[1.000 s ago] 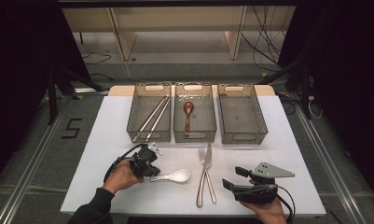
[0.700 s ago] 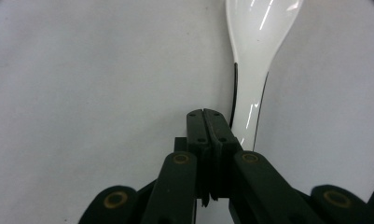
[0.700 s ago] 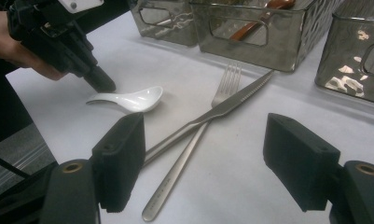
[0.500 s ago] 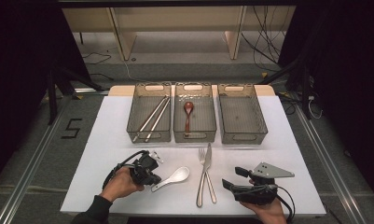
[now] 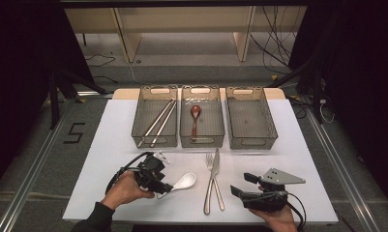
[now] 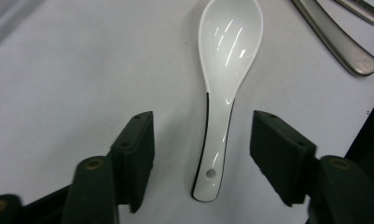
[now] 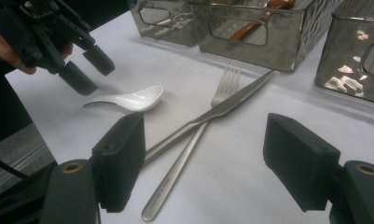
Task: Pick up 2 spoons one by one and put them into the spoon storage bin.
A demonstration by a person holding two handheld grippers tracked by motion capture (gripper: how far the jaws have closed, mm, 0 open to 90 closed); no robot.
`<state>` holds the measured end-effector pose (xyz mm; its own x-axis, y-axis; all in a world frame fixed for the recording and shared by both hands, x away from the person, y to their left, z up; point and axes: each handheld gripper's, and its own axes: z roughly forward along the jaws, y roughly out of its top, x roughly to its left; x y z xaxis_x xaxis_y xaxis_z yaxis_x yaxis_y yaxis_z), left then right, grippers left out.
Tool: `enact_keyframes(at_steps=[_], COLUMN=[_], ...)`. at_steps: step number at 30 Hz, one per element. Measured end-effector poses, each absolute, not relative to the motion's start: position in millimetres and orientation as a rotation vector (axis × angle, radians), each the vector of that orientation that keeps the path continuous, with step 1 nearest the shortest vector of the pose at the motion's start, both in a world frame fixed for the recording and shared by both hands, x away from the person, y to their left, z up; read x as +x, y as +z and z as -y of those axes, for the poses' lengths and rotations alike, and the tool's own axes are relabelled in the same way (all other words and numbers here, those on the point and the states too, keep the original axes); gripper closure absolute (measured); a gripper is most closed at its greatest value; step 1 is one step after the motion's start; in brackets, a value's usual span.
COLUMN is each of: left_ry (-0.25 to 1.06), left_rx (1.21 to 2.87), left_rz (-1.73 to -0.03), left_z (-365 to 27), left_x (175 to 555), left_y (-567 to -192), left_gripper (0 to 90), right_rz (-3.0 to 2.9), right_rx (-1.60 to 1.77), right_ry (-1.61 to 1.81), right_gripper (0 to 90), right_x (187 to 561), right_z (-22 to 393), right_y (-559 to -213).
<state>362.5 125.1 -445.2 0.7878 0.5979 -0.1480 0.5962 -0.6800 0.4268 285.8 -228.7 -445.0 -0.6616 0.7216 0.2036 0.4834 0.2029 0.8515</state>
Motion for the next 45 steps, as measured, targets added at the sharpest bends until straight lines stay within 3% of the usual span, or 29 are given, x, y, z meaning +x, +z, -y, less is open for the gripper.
enact_keyframes(at_steps=[4, 7, 17, 23, 33, 45], left_ry=[0.029, 0.045, 0.063, 0.085, 0.119, 0.126], left_rx=[2.565, 2.593, 2.654, 2.681, 2.699, 2.679], left_rz=[-0.879, -0.864, -0.788, -0.764, -0.74, -0.733], left_z=[-117, -112, -101, -98, -95, -95], left_x=[360, 358, 353, 353, 352, 351], left_y=[-451, -455, -461, -463, -463, -464], left_gripper=[31.2, 31.1, 55.4, 64.8, 72.6, 74.8], right_rz=[-2.239, -2.239, -2.242, -2.243, -2.246, -2.246], right_rx=[1.145, 1.146, 1.144, 1.143, 1.14, 1.141], right_ry=[1.442, 1.443, 1.442, 1.438, 1.434, 1.433], right_gripper=[30.5, 30.5, 30.5, 30.7, 30.7, 30.8], right_x=[286, 286, 286, 286, 286, 286], right_z=[229, 229, 229, 229, 228, 228], right_y=[-445, -445, -445, -446, -446, -446])
